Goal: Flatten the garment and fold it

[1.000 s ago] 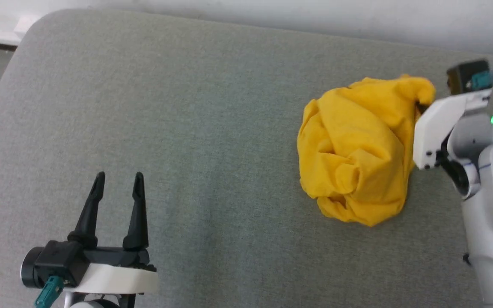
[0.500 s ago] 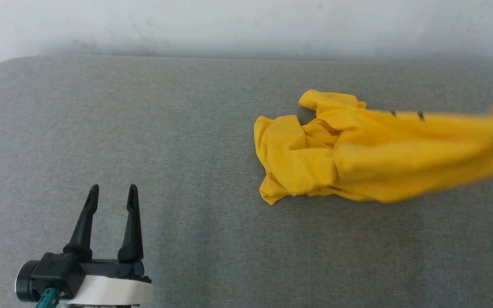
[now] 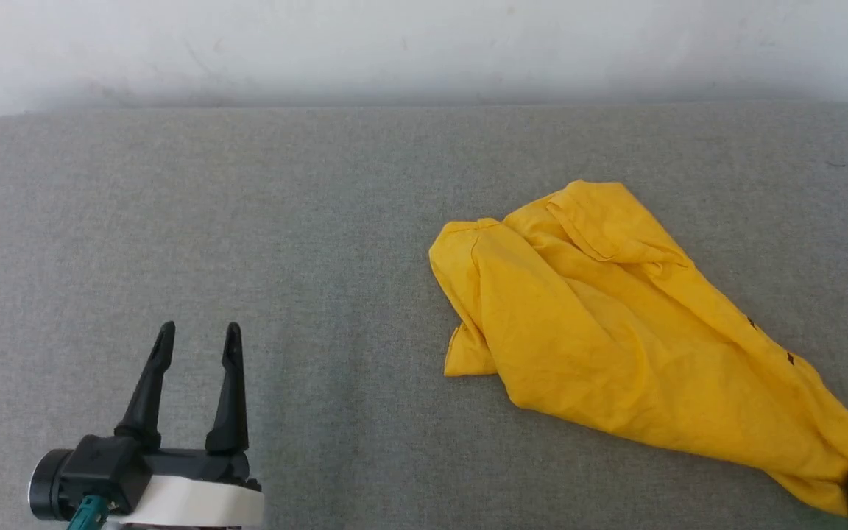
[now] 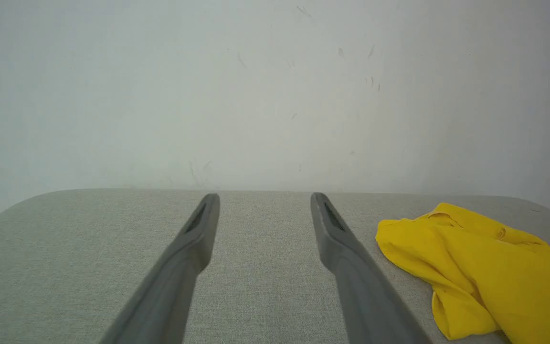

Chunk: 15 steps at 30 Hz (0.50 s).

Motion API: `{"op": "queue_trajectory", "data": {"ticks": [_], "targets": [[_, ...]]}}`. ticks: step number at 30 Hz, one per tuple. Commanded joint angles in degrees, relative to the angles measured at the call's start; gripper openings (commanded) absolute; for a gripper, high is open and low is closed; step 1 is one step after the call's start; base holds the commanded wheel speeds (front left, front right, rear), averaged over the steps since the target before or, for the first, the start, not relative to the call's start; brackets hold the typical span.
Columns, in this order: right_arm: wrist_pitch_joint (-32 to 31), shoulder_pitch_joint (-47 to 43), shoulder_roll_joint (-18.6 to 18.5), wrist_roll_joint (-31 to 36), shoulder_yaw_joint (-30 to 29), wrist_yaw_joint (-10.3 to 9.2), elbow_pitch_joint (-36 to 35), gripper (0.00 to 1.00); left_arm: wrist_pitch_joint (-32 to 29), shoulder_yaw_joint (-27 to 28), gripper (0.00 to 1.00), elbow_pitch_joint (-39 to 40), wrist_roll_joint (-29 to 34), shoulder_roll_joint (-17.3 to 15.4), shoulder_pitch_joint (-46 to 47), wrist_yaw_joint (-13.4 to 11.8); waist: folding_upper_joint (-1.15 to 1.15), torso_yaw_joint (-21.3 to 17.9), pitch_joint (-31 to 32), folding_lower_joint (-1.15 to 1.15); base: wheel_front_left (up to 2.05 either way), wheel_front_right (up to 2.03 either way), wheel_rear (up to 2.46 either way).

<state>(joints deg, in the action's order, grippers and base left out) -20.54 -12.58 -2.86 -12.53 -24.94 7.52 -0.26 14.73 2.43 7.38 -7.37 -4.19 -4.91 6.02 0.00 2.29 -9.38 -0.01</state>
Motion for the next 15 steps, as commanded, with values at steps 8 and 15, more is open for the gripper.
{"op": "queue_trajectory", "data": {"ticks": [8, 15], "targets": [[-2.4, 11.2, 0.0, 1.2, 7.3, -0.03, -9.5, 1.00, 0.3, -0.7, 1.00, -0.9, 0.4, 0.1, -0.4, 0.5, 0.00, 1.1, 1.9, 0.01, 0.00, 0.00, 0.00], [-13.0, 19.8, 0.0, 2.0, 19.8, -0.03, -12.5, 1.00, 0.3, -1.5, 1.00, -1.4, 0.6, 0.5, 0.4, 0.5, 0.00, 5.0, 0.3, 0.01, 0.00, 0.00, 0.00]]}}
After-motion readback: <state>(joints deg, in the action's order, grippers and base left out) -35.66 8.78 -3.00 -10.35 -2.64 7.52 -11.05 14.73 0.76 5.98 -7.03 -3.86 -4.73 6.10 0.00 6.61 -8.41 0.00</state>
